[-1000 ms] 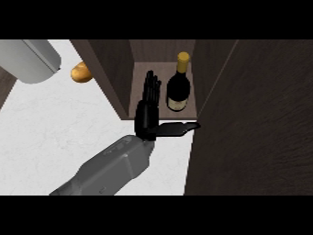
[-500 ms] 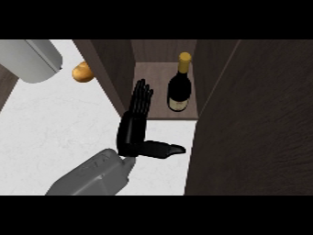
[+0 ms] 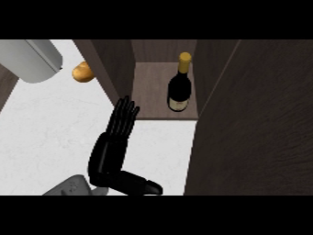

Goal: Pick up the wine, place it into the cabinet and close the cabinet

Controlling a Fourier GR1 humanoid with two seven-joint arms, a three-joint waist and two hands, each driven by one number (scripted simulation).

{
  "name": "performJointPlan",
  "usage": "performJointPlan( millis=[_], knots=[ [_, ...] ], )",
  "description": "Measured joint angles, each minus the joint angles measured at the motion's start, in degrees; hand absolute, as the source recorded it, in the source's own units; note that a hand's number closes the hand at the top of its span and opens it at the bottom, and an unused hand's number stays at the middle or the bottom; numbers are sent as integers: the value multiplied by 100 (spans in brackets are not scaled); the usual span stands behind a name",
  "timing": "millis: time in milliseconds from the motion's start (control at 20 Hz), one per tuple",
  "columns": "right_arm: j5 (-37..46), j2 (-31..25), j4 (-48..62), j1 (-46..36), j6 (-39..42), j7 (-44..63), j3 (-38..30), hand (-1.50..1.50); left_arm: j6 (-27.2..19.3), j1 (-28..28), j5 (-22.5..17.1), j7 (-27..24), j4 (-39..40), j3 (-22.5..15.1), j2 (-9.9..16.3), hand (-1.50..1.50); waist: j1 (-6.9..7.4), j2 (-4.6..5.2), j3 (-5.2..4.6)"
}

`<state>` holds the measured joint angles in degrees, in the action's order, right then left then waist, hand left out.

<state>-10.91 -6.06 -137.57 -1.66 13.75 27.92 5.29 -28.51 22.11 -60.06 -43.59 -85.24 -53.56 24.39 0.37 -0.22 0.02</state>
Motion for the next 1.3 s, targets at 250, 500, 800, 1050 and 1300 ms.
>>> performJointPlan(
  millis=[250, 500, 800, 1050, 1300],
  knots=[
    [-149, -221, -20, 72, 410, 47, 142, 150, 201, -535, 112, 184, -1014, 159, 786, 150, 7, -3, 0],
    [-202, -125, -16, 176, 555, 218, 666, 150, 639, -1079, 26, 247, -1667, 534, 1546, 150, 21, -2, -2],
    [-222, 107, -69, 295, 551, 420, 1605, 150, 1130, -1942, -91, 46, -2094, 983, 2307, -150, 27, -12, -5],
    [-51, 425, -48, 14, 150, 847, 2652, 150, 1762, -2586, -455, -146, -2242, 1624, 2936, -150, 63, -25, -12],
    [552, 487, 54, -373, -471, 1188, 3475, 150, 2317, -3206, -865, -369, -2240, 2236, 3389, -150, 114, -43, -18]
  ],
)
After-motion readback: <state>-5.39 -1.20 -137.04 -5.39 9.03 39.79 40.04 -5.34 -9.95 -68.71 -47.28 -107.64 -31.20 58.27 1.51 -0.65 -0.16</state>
